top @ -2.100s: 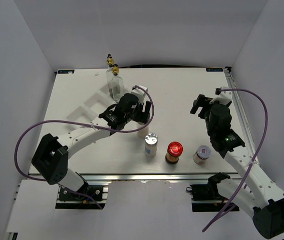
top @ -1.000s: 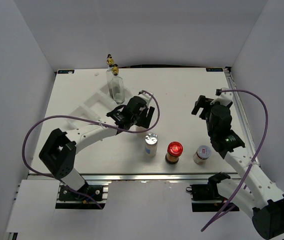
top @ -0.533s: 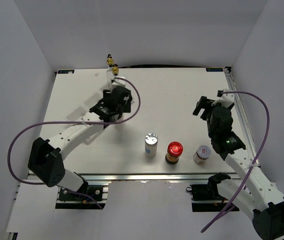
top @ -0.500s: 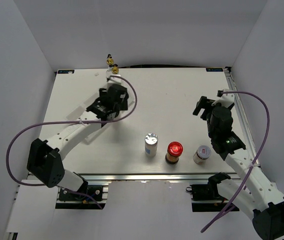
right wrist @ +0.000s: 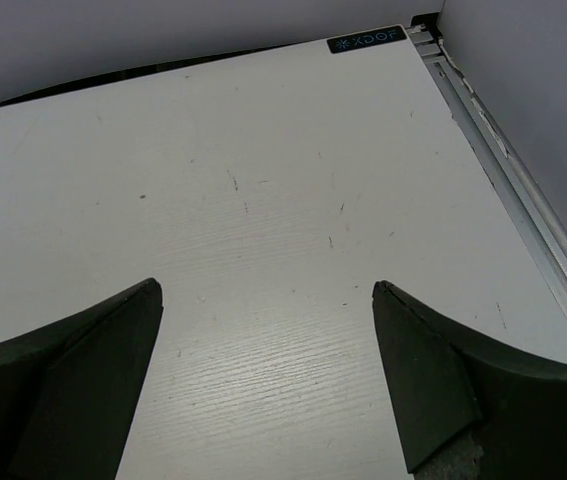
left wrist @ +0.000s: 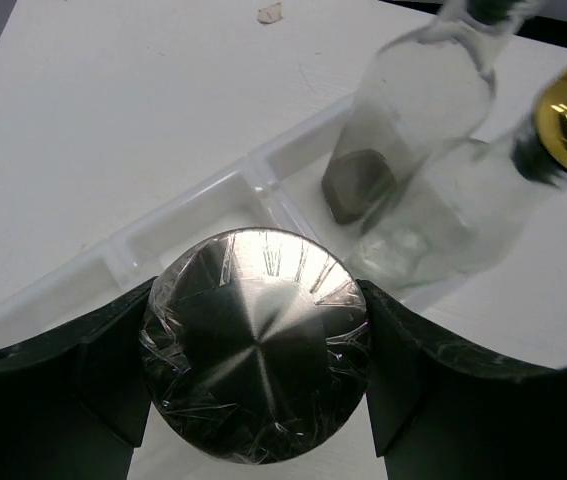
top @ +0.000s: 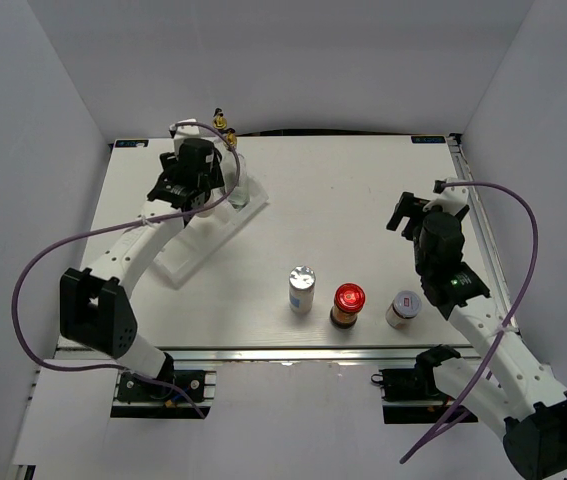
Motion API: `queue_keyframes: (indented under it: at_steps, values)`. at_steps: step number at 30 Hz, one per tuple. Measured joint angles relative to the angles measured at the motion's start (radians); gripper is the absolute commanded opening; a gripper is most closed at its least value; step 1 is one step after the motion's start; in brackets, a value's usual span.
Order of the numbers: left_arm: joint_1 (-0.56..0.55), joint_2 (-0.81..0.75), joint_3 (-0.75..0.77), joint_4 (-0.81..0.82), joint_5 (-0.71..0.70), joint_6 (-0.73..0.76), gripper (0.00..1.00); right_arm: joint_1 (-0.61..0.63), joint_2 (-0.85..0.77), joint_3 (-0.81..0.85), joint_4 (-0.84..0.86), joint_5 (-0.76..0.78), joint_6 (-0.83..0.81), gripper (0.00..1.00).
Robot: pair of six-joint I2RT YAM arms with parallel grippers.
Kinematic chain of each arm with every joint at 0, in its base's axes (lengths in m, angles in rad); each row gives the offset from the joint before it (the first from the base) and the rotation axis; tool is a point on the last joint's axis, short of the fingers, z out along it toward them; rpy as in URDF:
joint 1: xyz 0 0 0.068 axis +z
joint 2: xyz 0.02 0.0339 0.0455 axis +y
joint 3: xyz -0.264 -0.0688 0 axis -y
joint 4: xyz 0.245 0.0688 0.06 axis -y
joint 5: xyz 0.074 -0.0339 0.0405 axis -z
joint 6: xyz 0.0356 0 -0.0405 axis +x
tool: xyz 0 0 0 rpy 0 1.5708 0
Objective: Organize the condiment bottles
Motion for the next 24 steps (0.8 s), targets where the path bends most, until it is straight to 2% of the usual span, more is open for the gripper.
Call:
queue_keyframes:
  at_steps: [12, 16, 18, 19, 21, 22, 23, 24]
  values:
    - [0.151, 0.163, 0.038, 0.028, 0.086, 0.004, 0.31, -0.011, 0.047, 0.000, 0.012, 0.024, -0.013, 0.89]
    - [0.175, 0.200, 0.038, 0.076, 0.116, 0.004, 0.40, -0.017, 0.064, 0.000, 0.022, 0.040, -0.023, 0.90]
    - [0.185, 0.220, 0.038, 0.095, 0.126, 0.002, 0.41, -0.019, 0.068, 0.000, 0.022, 0.043, -0.024, 0.89]
    - [0.190, 0.232, 0.038, 0.103, 0.129, 0.000, 0.45, -0.020, 0.069, 0.000, 0.022, 0.045, -0.025, 0.89]
    - [0.193, 0.256, 0.038, 0.108, 0.129, -0.001, 0.61, -0.021, 0.069, 0.000, 0.022, 0.047, -0.026, 0.89]
    - [0.195, 0.268, 0.038, 0.108, 0.129, -0.002, 0.72, -0.022, 0.069, 0.000, 0.022, 0.047, -0.026, 0.89]
    - [0.196, 0.279, 0.038, 0.108, 0.128, -0.002, 0.90, -0.023, 0.069, 0.000, 0.022, 0.047, -0.026, 0.89]
    - [0.197, 0.285, 0.040, 0.119, 0.124, -0.005, 0.98, -0.024, 0.069, 0.000, 0.022, 0.047, -0.026, 0.89]
